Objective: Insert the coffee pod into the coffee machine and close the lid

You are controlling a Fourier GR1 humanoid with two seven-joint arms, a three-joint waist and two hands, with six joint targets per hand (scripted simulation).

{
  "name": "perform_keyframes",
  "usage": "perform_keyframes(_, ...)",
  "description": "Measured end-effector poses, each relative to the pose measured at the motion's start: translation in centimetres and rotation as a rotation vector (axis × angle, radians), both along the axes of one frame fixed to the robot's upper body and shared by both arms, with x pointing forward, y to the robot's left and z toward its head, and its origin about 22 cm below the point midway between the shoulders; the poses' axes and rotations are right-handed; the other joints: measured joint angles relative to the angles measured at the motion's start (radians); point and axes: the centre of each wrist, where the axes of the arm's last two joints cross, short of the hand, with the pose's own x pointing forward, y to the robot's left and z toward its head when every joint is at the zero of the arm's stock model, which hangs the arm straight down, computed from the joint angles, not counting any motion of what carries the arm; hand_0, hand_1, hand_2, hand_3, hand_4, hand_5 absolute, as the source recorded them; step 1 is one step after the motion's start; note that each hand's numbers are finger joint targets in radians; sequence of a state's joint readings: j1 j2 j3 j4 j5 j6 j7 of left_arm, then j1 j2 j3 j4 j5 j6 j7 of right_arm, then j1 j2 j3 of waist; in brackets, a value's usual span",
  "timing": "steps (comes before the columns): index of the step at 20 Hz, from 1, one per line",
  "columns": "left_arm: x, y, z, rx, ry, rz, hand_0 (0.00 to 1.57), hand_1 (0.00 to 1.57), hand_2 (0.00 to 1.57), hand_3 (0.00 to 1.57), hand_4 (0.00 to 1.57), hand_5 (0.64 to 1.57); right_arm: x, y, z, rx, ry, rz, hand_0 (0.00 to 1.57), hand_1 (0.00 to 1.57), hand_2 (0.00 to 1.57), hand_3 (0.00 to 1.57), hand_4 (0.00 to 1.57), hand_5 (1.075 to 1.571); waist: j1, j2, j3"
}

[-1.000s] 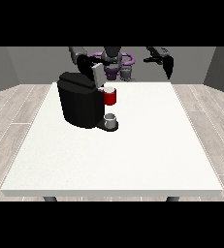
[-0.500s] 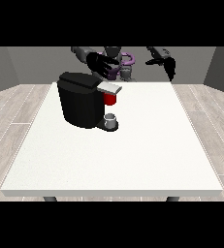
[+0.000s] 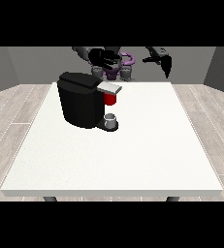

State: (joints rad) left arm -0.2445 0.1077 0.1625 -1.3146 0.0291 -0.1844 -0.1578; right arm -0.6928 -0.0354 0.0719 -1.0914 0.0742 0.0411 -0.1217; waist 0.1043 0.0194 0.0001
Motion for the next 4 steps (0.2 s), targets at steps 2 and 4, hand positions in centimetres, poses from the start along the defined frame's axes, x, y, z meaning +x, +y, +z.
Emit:
perform_keyframes(2,-0.6,0.0,-1.1,-0.013,0.019,0.019,0.00,0.00,0.00,0.00,0.19,1.571,-1.1,0.1,-1.2,0.054,0.034,0.027,0.00,0.00,0.00,0.00,0.28,1.571,-0.028,-0.036,0.0000)
perform_keyframes(4,-1.3,-0.1,-2.1,-0.018,0.036,0.036,0.00,0.00,0.00,0.00,0.19,1.571,-2.7,0.1,-3.2,0.093,0.074,0.028,0.00,0.00,0.00,0.00,0.16,1.571,-0.053,-0.069,-0.0001)
